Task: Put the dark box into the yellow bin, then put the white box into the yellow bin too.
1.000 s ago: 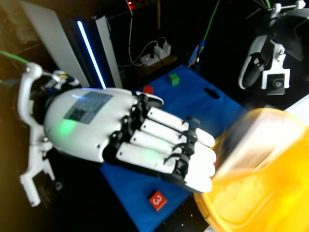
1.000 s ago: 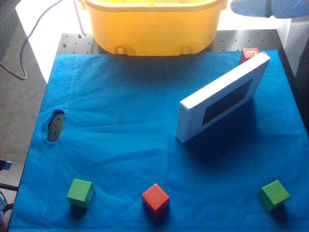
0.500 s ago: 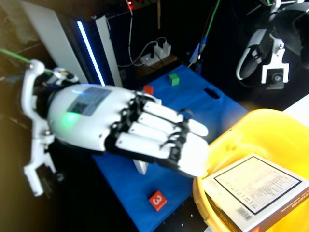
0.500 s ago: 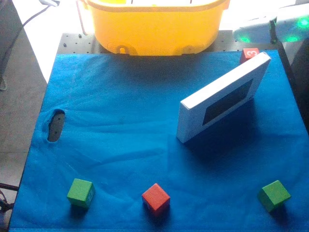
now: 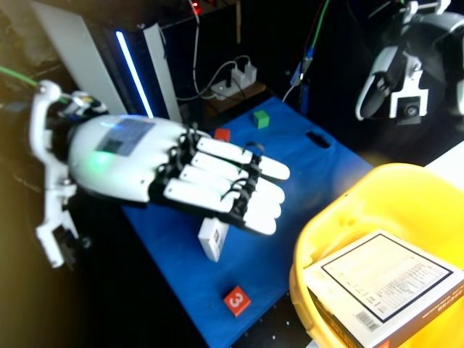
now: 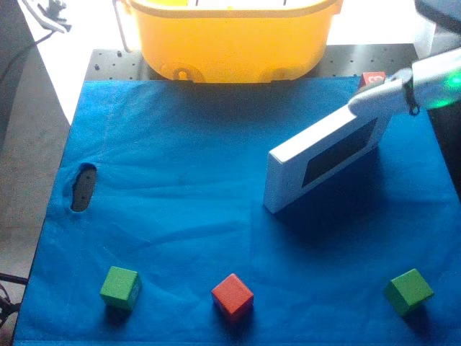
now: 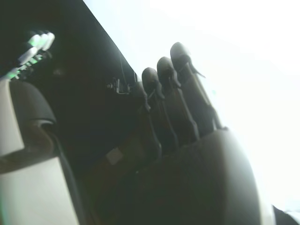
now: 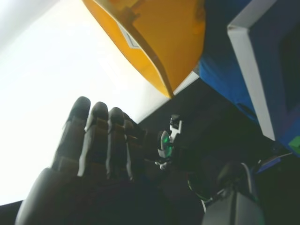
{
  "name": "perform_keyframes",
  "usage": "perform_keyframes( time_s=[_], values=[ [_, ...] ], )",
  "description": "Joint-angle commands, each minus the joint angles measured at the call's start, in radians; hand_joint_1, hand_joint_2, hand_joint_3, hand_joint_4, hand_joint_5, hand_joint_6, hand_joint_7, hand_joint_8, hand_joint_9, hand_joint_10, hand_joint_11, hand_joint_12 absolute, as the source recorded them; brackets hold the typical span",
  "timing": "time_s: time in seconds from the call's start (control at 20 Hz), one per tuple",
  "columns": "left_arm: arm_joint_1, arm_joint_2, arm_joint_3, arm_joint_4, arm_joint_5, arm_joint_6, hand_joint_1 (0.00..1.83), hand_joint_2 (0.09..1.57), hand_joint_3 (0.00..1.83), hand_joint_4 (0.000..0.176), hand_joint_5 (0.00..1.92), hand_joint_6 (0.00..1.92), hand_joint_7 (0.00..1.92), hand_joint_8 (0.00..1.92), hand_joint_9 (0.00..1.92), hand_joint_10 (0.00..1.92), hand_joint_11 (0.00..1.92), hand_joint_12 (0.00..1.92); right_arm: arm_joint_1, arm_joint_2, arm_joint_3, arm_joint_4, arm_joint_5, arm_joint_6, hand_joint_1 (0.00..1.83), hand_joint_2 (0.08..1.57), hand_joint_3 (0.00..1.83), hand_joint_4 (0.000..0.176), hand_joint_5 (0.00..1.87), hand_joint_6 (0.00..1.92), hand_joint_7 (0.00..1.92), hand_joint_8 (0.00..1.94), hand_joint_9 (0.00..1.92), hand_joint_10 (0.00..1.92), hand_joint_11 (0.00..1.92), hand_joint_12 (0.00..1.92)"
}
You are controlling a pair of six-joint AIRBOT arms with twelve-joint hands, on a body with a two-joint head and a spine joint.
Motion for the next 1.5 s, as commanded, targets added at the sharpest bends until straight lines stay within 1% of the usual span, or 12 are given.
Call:
perform_keyframes(
  time_s=[0.0,0.25,0.3,0.65,0.7,0.9,1.0,1.05,1.1,1.3,1.4,1.45],
  values=[
    [-0.005,0.005,-0.003,-0.068,-0.098,-0.006,1.33,0.78,0.0,0.0,0.52,0.01,0.56,0.0,0.51,0.0,0.47,0.0,0.003,-0.004,-0.002,0.008,0.117,0.002,0.41,0.77,0.0,0.0,0.08,0.0,0.2,0.0,0.15,0.0,0.03,0.28],
    [0.023,0.039,-0.048,-0.091,-0.092,0.02,1.29,0.77,0.0,0.0,0.5,0.0,0.54,0.0,0.49,0.0,0.46,0.0,-0.044,-0.049,0.011,0.005,0.12,0.019,0.48,0.79,0.0,0.0,0.07,0.0,0.2,0.0,0.15,0.0,0.02,0.25],
    [0.028,0.04,-0.05,-0.091,-0.091,0.02,1.3,0.77,0.0,0.0,0.5,0.0,0.54,0.0,0.49,0.0,0.47,0.0,-0.052,-0.058,0.014,0.002,0.12,0.023,0.52,0.79,0.0,0.0,0.04,0.0,0.16,0.0,0.1,0.0,0.0,0.15],
    [0.067,0.03,-0.06,-0.109,-0.094,0.025,1.27,0.77,0.0,0.0,0.47,0.0,0.51,0.0,0.44,0.0,0.37,0.0,-0.101,-0.114,0.037,-0.05,0.12,0.099,0.57,0.73,0.0,0.0,0.17,0.01,0.29,0.0,0.24,0.0,0.15,0.15],
    [0.073,0.029,-0.06,-0.116,-0.096,0.027,1.27,0.76,0.0,0.0,0.47,0.0,0.52,0.01,0.44,0.0,0.37,0.0,-0.106,-0.118,0.039,-0.05,0.12,0.103,0.6,0.7,0.0,0.011,0.2,0.02,0.3,0.01,0.21,0.0,0.11,0.13],
    [0.084,0.027,-0.061,-0.122,-0.097,0.028,1.26,0.77,0.0,0.0,0.45,0.0,0.52,0.0,0.43,0.0,0.36,0.0,-0.132,-0.144,0.046,-0.055,0.12,0.111,0.66,0.7,0.0,0.0,0.23,0.0,0.31,0.0,0.25,0.0,0.14,0.14],
    [0.09,0.025,-0.065,-0.123,-0.097,0.028,1.24,0.77,0.0,0.0,0.46,0.0,0.52,0.0,0.44,0.0,0.37,0.01,-0.143,-0.164,0.055,-0.056,0.12,0.111,0.66,0.68,0.0,0.043,0.22,0.0,0.28,0.0,0.23,0.0,0.13,0.13],
    [0.093,0.025,-0.066,-0.123,-0.098,0.028,1.23,0.77,0.0,0.0,0.46,0.0,0.53,0.01,0.44,0.0,0.37,0.01,-0.146,-0.172,0.06,-0.056,0.12,0.114,0.71,0.68,0.0,0.006,0.22,0.0,0.26,0.0,0.22,0.0,0.12,0.12],
    [0.097,0.025,-0.069,-0.123,-0.098,0.028,1.21,0.79,0.01,0.0,0.42,0.0,0.51,0.0,0.43,0.0,0.35,0.0,-0.153,-0.185,0.069,-0.065,0.12,0.129,0.64,0.66,0.0,0.0,0.25,0.01,0.3,0.0,0.32,0.01,0.19,0.15],
    [0.105,0.022,-0.073,-0.124,-0.1,0.028,1.2,0.77,0.0,0.01,0.45,0.01,0.53,0.01,0.44,0.0,0.36,0.01,-0.167,-0.219,0.106,-0.068,0.12,0.166,0.66,0.69,0.0,0.0,0.3,0.01,0.36,0.01,0.39,0.01,0.28,0.17],
    [0.109,0.021,-0.075,-0.125,-0.103,0.028,1.2,0.77,0.0,0.017,0.45,0.01,0.52,0.0,0.43,0.0,0.37,0.01,-0.169,-0.238,0.13,-0.068,0.12,0.181,0.97,0.78,0.0,0.0,0.41,0.01,0.45,0.01,0.44,0.0,0.3,0.18],
    [0.113,0.021,-0.077,-0.125,-0.103,0.028,1.17,0.79,0.01,0.0,0.41,0.0,0.5,0.0,0.43,0.0,0.37,0.01,-0.17,-0.249,0.146,-0.068,0.12,0.188,1.08,0.85,0.0,0.0,0.58,0.01,0.63,0.01,0.58,0.01,0.42,0.25]
  ],
)
